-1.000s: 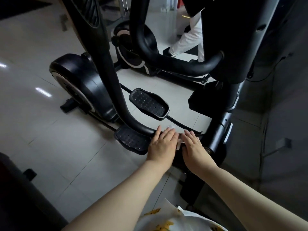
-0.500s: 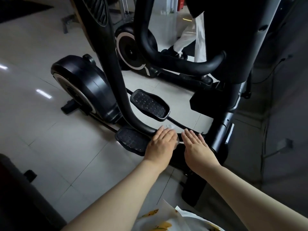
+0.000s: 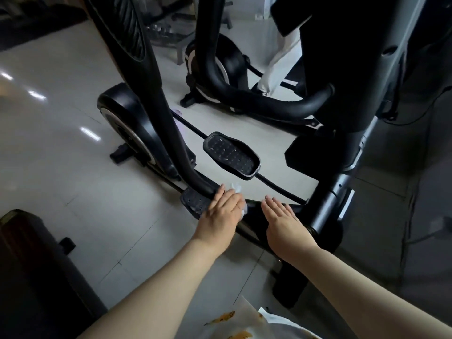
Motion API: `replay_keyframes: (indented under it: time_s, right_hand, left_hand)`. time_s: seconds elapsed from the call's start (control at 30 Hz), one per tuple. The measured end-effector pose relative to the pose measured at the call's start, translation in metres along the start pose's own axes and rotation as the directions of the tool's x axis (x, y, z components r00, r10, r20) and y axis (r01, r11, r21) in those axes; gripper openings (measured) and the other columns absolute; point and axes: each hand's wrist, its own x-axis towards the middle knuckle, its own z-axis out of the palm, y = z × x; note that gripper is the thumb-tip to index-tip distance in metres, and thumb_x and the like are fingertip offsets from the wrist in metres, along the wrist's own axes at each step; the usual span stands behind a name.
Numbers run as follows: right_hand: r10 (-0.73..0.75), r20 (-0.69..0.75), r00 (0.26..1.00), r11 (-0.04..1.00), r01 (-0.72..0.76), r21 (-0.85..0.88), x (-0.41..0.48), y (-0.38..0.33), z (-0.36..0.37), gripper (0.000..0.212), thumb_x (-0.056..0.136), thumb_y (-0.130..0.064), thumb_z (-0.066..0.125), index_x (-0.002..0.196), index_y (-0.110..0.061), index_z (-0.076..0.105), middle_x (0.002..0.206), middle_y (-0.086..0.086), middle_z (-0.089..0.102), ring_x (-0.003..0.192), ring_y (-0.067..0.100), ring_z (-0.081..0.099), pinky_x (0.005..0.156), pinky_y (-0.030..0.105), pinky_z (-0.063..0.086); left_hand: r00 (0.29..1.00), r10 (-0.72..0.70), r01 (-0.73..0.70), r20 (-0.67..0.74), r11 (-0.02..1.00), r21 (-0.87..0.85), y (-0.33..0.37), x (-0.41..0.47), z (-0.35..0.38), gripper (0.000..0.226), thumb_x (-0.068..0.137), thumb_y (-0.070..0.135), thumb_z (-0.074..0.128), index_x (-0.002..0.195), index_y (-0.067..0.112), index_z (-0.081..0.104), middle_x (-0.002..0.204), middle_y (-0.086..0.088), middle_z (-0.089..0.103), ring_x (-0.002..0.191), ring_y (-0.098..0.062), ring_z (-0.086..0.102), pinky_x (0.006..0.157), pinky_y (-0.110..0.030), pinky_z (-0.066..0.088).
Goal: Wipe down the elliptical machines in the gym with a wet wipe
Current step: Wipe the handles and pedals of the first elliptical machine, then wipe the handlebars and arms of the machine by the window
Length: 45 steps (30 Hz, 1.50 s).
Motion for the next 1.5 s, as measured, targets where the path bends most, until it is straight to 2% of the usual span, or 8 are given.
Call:
replay_keyframes:
  time_s: [0.27, 0.43, 0.63, 0.73, 0.93, 1.1, 1.3, 1.5]
  right_hand:
    - [-0.175, 0.059, 0.983, 0.969, 0.161, 0.186, 0.021, -0.037, -0.001, 0.067, 0.102, -0.006, 0.033, 0.162, -0.010, 0.004, 0.170, 0.006, -0.006, 0.156, 0.017, -0.010, 0.123, 0.026, -0.011]
    - [-0.285, 0.020, 0.958, 0.916, 0.267, 0.298, 0.028, -0.060, -0.010, 0.069, 0.100, -0.003, 0.035, 0.163, -0.015, 0.009, 0.170, -0.001, -0.001, 0.156, 0.013, -0.006, 0.122, 0.022, -0.008]
    - [-0.440, -0.103, 0.892, 0.809, 0.444, 0.385, 0.027, -0.093, -0.027, 0.079, 0.095, 0.002, 0.040, 0.162, -0.019, 0.006, 0.168, -0.008, 0.000, 0.154, 0.001, -0.004, 0.126, 0.024, 0.004]
    - [-0.472, -0.157, 0.867, 0.757, 0.491, 0.431, 0.027, -0.108, -0.040, 0.077, 0.096, 0.002, 0.040, 0.163, -0.019, 0.007, 0.167, -0.011, 0.000, 0.146, -0.016, -0.008, 0.115, 0.004, 0.001]
    - [-0.485, -0.298, 0.822, 0.667, 0.569, 0.481, 0.026, -0.126, -0.073, 0.081, 0.091, 0.009, 0.038, 0.162, -0.018, 0.010, 0.168, -0.013, 0.000, 0.152, -0.006, -0.002, 0.125, 0.020, 0.007]
    - [-0.413, -0.550, 0.726, 0.551, 0.680, 0.483, 0.025, -0.151, -0.106, 0.076, 0.096, 0.011, 0.044, 0.160, -0.017, 0.014, 0.168, -0.007, 0.010, 0.155, 0.003, 0.006, 0.123, 0.017, 0.009]
    - [-0.364, -0.723, 0.587, 0.449, 0.791, 0.416, 0.024, -0.169, -0.130, 0.068, 0.095, 0.007, 0.046, 0.158, -0.003, 0.022, 0.167, 0.007, 0.023, 0.155, 0.016, 0.019, 0.124, 0.027, 0.020]
    - [-0.346, -0.807, 0.478, 0.411, 0.851, 0.327, 0.026, -0.191, -0.185, 0.058, 0.098, 0.004, 0.044, 0.155, -0.002, 0.030, 0.164, 0.005, 0.031, 0.153, 0.016, 0.026, 0.123, 0.026, 0.023]
  left_hand:
    - [0.988, -0.072, 0.108, -0.133, 0.954, 0.280, -0.034, -0.006, -0.054, 0.042, 0.091, 0.007, 0.040, 0.114, 0.005, 0.075, 0.122, -0.004, 0.072, 0.129, -0.022, 0.061, 0.125, -0.035, 0.013]
    - [0.995, 0.011, 0.032, -0.104, 0.917, 0.397, -0.038, -0.011, -0.067, 0.034, 0.095, 0.010, 0.048, 0.114, 0.009, 0.075, 0.122, 0.000, 0.072, 0.132, -0.016, 0.057, 0.126, -0.038, 0.014]
    - [0.949, 0.126, 0.061, -0.290, 0.826, 0.561, -0.055, 0.010, -0.135, 0.038, 0.107, 0.006, 0.039, 0.125, 0.011, 0.072, 0.136, 0.001, 0.066, 0.141, -0.014, 0.048, 0.126, -0.040, 0.009]
    - [0.893, 0.119, 0.126, -0.434, 0.860, 0.495, -0.061, 0.021, -0.164, 0.036, 0.108, 0.004, 0.041, 0.131, 0.008, 0.068, 0.144, -0.001, 0.060, 0.143, -0.018, 0.046, 0.128, -0.039, 0.008]
    - [0.875, 0.178, 0.056, -0.449, 0.885, 0.461, -0.070, 0.022, -0.172, 0.036, 0.106, 0.001, 0.045, 0.138, 0.005, 0.062, 0.151, -0.004, 0.053, 0.144, -0.022, 0.045, 0.125, -0.040, 0.023]
    - [0.797, 0.226, 0.056, -0.560, 0.896, 0.441, -0.077, 0.038, -0.203, 0.036, 0.110, 0.005, 0.037, 0.134, 0.003, 0.063, 0.146, -0.006, 0.057, 0.139, -0.022, 0.052, 0.125, -0.038, 0.022]
    - [0.809, 0.158, 0.013, -0.566, 0.958, 0.285, -0.084, 0.017, -0.169, 0.032, 0.105, 0.008, 0.047, 0.129, 0.006, 0.069, 0.145, -0.004, 0.058, 0.141, -0.022, 0.050, 0.121, -0.037, 0.029]
    - [0.675, 0.144, -0.025, -0.724, 0.985, 0.172, -0.087, 0.042, -0.209, 0.023, 0.098, 0.011, 0.064, 0.121, 0.013, 0.066, 0.125, -0.002, 0.065, 0.109, -0.024, 0.067, 0.088, -0.043, 0.054]
